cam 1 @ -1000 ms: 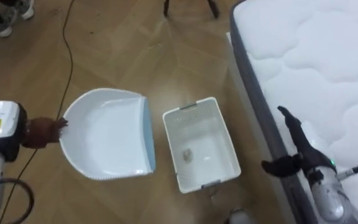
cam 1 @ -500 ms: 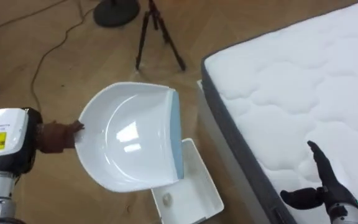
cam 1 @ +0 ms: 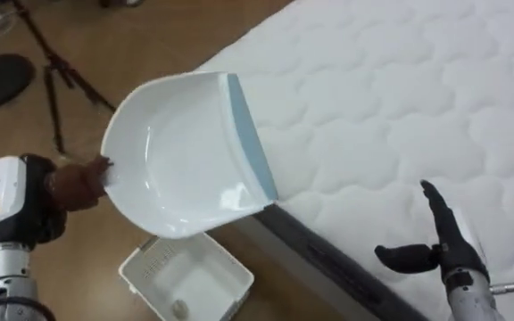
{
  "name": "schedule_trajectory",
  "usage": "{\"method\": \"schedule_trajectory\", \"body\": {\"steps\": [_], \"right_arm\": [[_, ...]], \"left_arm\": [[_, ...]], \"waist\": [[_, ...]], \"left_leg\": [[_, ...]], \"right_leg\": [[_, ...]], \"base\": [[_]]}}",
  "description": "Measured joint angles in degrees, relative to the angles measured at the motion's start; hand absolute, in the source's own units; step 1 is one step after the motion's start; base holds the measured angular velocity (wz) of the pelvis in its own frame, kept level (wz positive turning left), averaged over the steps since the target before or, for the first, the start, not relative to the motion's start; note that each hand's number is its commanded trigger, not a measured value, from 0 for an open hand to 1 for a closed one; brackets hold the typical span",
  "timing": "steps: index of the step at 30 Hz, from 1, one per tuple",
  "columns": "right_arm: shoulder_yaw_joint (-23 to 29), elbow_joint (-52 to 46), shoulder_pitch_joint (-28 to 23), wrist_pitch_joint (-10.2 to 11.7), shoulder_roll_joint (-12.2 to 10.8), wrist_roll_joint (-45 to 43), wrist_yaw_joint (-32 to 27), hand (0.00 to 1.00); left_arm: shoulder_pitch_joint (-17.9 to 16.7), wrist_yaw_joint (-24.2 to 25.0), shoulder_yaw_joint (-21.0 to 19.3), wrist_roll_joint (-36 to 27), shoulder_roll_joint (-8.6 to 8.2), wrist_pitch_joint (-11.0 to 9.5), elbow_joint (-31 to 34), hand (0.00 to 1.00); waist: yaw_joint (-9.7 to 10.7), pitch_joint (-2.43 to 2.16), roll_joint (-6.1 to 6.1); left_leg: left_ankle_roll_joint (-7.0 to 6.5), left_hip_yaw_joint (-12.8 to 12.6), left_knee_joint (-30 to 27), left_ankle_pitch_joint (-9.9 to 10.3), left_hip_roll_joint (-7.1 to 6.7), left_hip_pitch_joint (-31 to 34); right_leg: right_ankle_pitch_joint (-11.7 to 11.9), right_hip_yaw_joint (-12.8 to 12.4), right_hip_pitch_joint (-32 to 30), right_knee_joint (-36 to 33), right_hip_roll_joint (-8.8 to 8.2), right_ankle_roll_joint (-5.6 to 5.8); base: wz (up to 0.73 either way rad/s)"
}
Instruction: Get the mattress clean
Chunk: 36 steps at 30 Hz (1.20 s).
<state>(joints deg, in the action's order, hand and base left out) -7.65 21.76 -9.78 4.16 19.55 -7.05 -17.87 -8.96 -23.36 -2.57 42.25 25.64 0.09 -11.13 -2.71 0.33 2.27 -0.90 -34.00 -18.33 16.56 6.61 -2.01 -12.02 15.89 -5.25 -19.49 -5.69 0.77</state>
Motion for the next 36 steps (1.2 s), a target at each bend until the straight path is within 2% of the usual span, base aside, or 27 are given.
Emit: {"method": "schedule_trajectory", "body": {"steps": [2, 4, 6, 9, 11, 13, 14, 16, 18, 19, 20, 21, 22, 23, 24, 25, 26, 27, 28, 29, 31, 33, 35, 36], "right_arm": [[0.07, -0.89, 0.02, 0.22, 0.01, -0.23, 0.35, 0.00], [0.08, -0.92, 0.01, 0.32, 0.02, -0.26, 0.78, 0.00], [0.19, -0.94, 0.01, 0.33, 0.01, -0.33, 1.93, 0.00], [0.28, -0.94, -0.34, 0.33, -0.02, -0.98, 3.05, 0.00], [0.47, -0.94, -0.48, 0.33, -0.02, -1.37, 3.90, 0.00], [0.61, -0.82, -0.47, 0.33, -0.02, -1.94, 4.36, 0.00], [0.91, -0.86, -0.47, 0.33, -0.05, -2.54, 4.86, 0.00], [2.09, -0.86, -0.85, 0.34, -0.07, -2.62, 6.23, 0.00], [2.43, -0.35, -1.00, 0.31, -0.04, -4.52, 7.05, 0.00], [2.38, -0.02, -1.06, 0.30, -0.02, -4.92, 7.09, 0.00], [2.36, 0.42, -1.11, 0.02, 0.01, -4.99, 7.22, 0.00], [2.36, 1.07, -1.12, -0.16, -0.03, -5.00, 7.37, 0.00], [2.34, 1.29, -1.18, -0.27, -0.04, -5.01, 7.55, 0.00], [2.36, 1.88, -1.96, -0.36, -0.64, -5.08, 7.76, 0.00], [2.42, 2.18, -2.95, -0.36, -1.01, -5.63, 8.12, 0.00], [2.43, 2.31, -3.27, -0.35, -1.02, -5.81, 8.20, 0.00], [2.97, 2.44, -3.83, -0.35, -1.12, -5.86, 8.19, 0.00], [3.90, 3.08, -4.36, -0.34, -1.47, -6.77, 8.14, 0.00], [4.36, 3.90, -4.41, -0.28, -1.67, -7.15, 8.11, 0.00], [4.94, 5.90, -4.25, -0.30, -2.03, -7.42, 8.09, 0.00], [5.22, 8.55, -4.31, -0.55, -2.13, -8.04, 8.07, 0.00], [5.65, 10.74, -4.42, -0.81, -2.60, -8.68, 8.06, 0.00], [5.74, 11.84, -4.43, -1.15, -2.91, -8.73, 8.07, 0.00], [6.00, 13.20, -4.42, -1.15, -3.27, -8.64, 8.07, 0.00]], "left_arm": [[0.04, 0.48, 0.21, -0.02, -0.77, 0.06, 0.13, 1.00], [0.00, 1.16, 0.67, -0.10, -1.65, 0.04, 0.09, 1.00], [-0.05, 1.96, 0.73, -1.39, -4.00, 0.06, -0.02, 1.00], [-0.12, 4.01, 0.87, -3.47, -6.74, 0.18, -0.10, 1.00], [-0.56, 4.12, 1.58, -3.51, -7.53, 0.32, -0.14, 1.00], [-0.94, 4.48, 2.75, -4.12, -7.55, 0.35, -0.89, 1.00], [-2.00, 5.32, 2.85, -4.60, -7.73, 0.35, -0.99, 1.00], [-3.76, 6.20, 2.71, -4.59, -7.92, 0.35, -1.00, 1.00], [-6.64, 6.24, 1.68, -4.79, -8.82, 0.04, -2.24, 1.00], [-7.12, 6.24, 1.62, -5.48, -9.21, 0.02, -3.15, 1.00], [-7.69, 6.36, 1.75, -6.77, -10.06, 0.00, -5.01, 1.00], [-7.74, 6.55, 1.79, -7.32, -10.90, -0.01, -6.15, 1.00], [-7.76, 6.56, 1.78, -7.62, -11.20, -0.01, -6.32, 1.00], [-7.91, 6.55, 1.75, -7.84, -11.31, -0.03, -6.60, 1.00], [-7.79, 6.50, 1.70, -7.89, -11.22, -0.07, -6.59, 1.00], [-7.61, 6.34, 1.65, -7.91, -11.21, -0.19, -6.57, 1.00], [-7.51, 6.15, 1.67, -7.97, -11.29, -0.66, -6.90, 0.95], [-7.01, 6.05, 1.73, -7.96, -11.35, -1.66, -8.29, 0.78], [-6.75, 6.03, 1.75, -7.99, -11.44, -1.96, -9.09, 0.28], [-6.64, 6.04, 1.76, -8.49, -11.58, -2.14, -10.53, 0.00], [-6.60, 6.07, 1.78, -10.02, -11.70, -1.92, -12.85, 0.00], [-6.60, 6.30, 1.75, -12.46, -11.71, -0.84, -14.52, 0.00], [-6.57, 6.51, 1.73, -13.62, -11.71, -0.45, -15.98, 0.00], [-6.58, 6.79, 1.75, -14.56, -11.72, -0.33, -17.25, 0.00]], "waist": [[1.27, 0.00, -0.24], [2.40, 0.03, -0.29], [2.70, 0.08, -0.56], [4.07, 0.26, -1.43], [4.11, 0.23, -2.18], [3.72, 0.08, -2.78], [3.49, 0.02, -2.87], [2.30, 0.00, -2.85], [0.61, -0.08, -2.56], [0.45, -0.10, -2.41], [0.32, -0.21, -2.15], [0.49, -0.04, -2.16], [0.49, 0.03, -1.93], [0.28, -0.25, -1.98], [0.35, -0.80, -1.82], [0.66, -0.77, -1.90], [0.99, -0.73, -1.85], [1.49, -0.67, -1.74], [1.68, -0.67, -1.71], [2.11, -0.60, -1.57], [2.51, -0.58, -1.27], [2.51, -0.04, -0.52], [2.53, 0.17, -0.01], [2.61, 0.11, 0.17]], "left_leg": [[0.43, -0.64, 0.65, -0.25, 0.26, -0.10], [0.97, -0.31, 1.64, -0.57, 0.67, -0.52], [1.69, 1.34, 2.88, -1.01, 0.96, -0.91], [2.38, 1.62, 2.83, -1.43, 1.56, -0.81], [2.75, 1.47, 2.75, -1.66, 1.89, -1.15], [2.99, 2.03, 2.60, -1.80, 1.99, -1.64], [3.02, 3.71, 2.48, -1.81, 1.67, -2.15], [3.03, 9.09, 2.38, -1.82, 1.28, -3.27], [2.98, 19.95, -0.22, -1.80, 0.31, -3.43], [2.90, 22.51, -1.13, -1.63, -0.09, -3.21], [2.75, 27.21, -0.52, -1.07, -1.91, -2.22], [3.00, 30.87, 1.67, -1.26, -3.36, -0.47], [3.31, 31.89, 3.21, -2.17, -3.52, 0.53], [2.06, 31.86, 3.46, -2.86, -3.32, 1.08], [1.86, 31.73, 4.77, -2.65, -3.38, 0.15], [1.83, 31.32, 5.14, -2.67, -3.42, -0.28], [1.74, 30.77, 5.76, -2.62, -3.51, -1.18], [1.69, 30.57, 6.39, -2.59, -3.87, -1.92], [1.68, 30.50, 6.75, -2.61, -3.89, -2.24], [1.67, 30.19, 7.07, -2.61, -3.84, -2.74], [1.66, 30.09, 7.32, -2.59, -3.79, -3.25], [1.65, 30.03, 7.74, -2.59, -3.78, -3.57], [1.64, 30.03, 7.81, -2.60, -3.78, -3.76], [1.64, 30.05, 7.82, -2.61, -3.76, -4.15]], "right_leg": [[0.51, -0.05, -0.90, -0.10, 0.48, -0.57], [1.73, -0.89, -0.66, 1.51, 1.71, -1.07], [2.94, -1.50, -0.66, 3.26, 3.00, -1.96], [3.47, -1.64, -0.82, 3.73, 3.75, -2.63], [3.51, -1.70, -1.37, 3.76, 4.17, -3.21], [3.29, -3.19, -1.78, 3.87, 4.84, -3.82], [3.35, -4.84, -1.84, 3.80, 5.58, -4.16], [3.41, -9.08, -1.91, 3.72, 7.31, -4.60], [4.36, -15.75, -1.08, 3.75, 9.69, -5.41], [4.70, -17.16, -0.66, 3.78, 9.97, -5.50], [4.87, -19.92, -0.57, 3.49, 10.21, -5.40], [4.96, -22.07, -0.84, 2.80, 10.37, -5.25], [5.04, -22.39, -0.87, 2.55, 10.57, -5.14], [4.99, -23.28, -0.81, 2.49, 11.06, -4.96], [5.00, -23.42, -0.71, 2.66, 11.24, -4.83], [4.98, -23.42, -0.57, 2.76, 11.24, -4.79], [4.96, -23.07, -0.16, 2.93, 11.39, -4.76], [4.93, -22.94, 0.39, 3.74, 11.46, -4.72], [4.92, -23.08, 0.57, 3.87, 11.49, -4.71], [4.88, -23.25, 0.96, 3.98, 11.61, -4.69], [4.89, -23.29, 1.36, 4.40, 11.68, -4.69], [4.89, -23.38, 1.46, 4.91, 11.69, -4.67], [4.87, -23.42, 1.97, 5.55, 11.66, -4.64], [4.85, -23.44, 2.52, 5.92, 11.64, -4.64]], "base": [[-0.45], [-0.39], [-0.43], [-0.15], [-0.31], [-0.51], [-0.76], [-1.03], [-1.36], [-1.19], [-1.01], [-0.97], [-0.97], [-0.75], [-0.62], [-0.39], [-0.27], [-0.22], [-0.09], [-0.03], [-0.02], [0.00], [0.00], [0.00]]}}
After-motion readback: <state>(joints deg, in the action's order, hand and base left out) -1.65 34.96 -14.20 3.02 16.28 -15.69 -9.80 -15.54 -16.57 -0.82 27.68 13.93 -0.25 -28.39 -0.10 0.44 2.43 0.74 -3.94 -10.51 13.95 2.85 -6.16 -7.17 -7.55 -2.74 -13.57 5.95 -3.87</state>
